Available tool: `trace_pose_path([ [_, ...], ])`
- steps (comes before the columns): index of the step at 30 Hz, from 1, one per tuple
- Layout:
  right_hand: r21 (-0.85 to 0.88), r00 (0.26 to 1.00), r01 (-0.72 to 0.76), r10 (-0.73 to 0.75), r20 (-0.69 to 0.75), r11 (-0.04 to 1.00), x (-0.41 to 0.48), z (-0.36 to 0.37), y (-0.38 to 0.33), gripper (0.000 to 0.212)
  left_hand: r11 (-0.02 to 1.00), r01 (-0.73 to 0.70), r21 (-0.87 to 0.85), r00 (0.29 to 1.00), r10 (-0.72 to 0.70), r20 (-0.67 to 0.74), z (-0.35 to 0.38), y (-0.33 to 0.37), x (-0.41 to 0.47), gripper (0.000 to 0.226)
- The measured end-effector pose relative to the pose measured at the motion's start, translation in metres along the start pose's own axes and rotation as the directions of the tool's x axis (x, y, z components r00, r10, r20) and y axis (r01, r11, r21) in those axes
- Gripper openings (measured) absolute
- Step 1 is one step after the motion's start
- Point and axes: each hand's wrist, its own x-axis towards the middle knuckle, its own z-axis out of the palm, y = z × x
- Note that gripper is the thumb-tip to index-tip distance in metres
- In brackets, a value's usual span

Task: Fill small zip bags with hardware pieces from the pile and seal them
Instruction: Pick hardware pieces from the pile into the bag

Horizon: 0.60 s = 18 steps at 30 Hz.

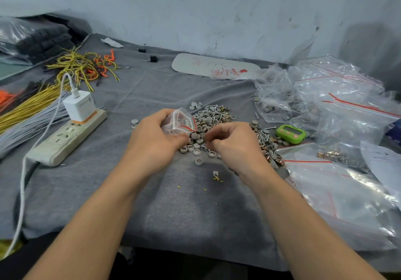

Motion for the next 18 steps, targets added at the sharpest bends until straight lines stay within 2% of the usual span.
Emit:
trace_pose_path([
  [2, -0.163, 0.999, 0.007, 0.000, 0.043, 0.987, -0.002, 0.000, -0.001, 0.038, 1.000, 0.006, -0.021, 1.000, -0.006, -0.006, -0.001, -0.001, 0.001, 0.033],
  [5, -0.382, 0.981, 0.089, -0.015, 0.192, 0.920, -0.009, 0.005, -0.004, 0.027, 0.997, 0.010, -0.073, 1.000, -0.011, -0.011, -0.003, 0.000, 0.001, 0.031],
  [7, -0.462, 0.967, 0.141, -0.023, 0.252, 0.876, -0.013, 0.010, -0.006, 0.017, 0.990, 0.000, -0.141, 1.000, 0.000, -0.004, -0.006, 0.002, 0.002, 0.030],
  [11, -0.533, 0.974, 0.148, -0.029, 0.224, 0.833, -0.016, 0.014, -0.008, 0.011, 0.941, -0.028, -0.337, 1.000, 0.022, -0.021, -0.013, 0.008, 0.001, 0.027],
  [13, -0.487, 0.986, 0.123, -0.049, 0.162, 0.865, -0.014, 0.013, -0.006, 0.012, 0.895, -0.008, -0.446, 0.999, -0.010, -0.036, -0.015, 0.011, 0.001, 0.023],
  [15, -0.316, 0.995, 0.094, -0.080, 0.059, 0.944, -0.011, 0.011, -0.006, 0.010, 0.859, -0.021, -0.511, 0.999, -0.006, -0.051, -0.016, 0.014, 0.001, 0.022],
  [17, -0.027, 0.993, 0.104, -0.105, -0.055, 0.994, -0.006, 0.006, -0.011, 0.007, 0.906, -0.091, -0.413, 0.992, 0.047, -0.114, -0.018, 0.013, 0.002, 0.024],
  [18, 0.134, 0.989, 0.122, -0.108, -0.102, 0.983, -0.005, 0.003, -0.014, 0.007, 0.953, -0.138, -0.269, 0.984, 0.101, -0.149, -0.017, 0.010, 0.002, 0.026],
])
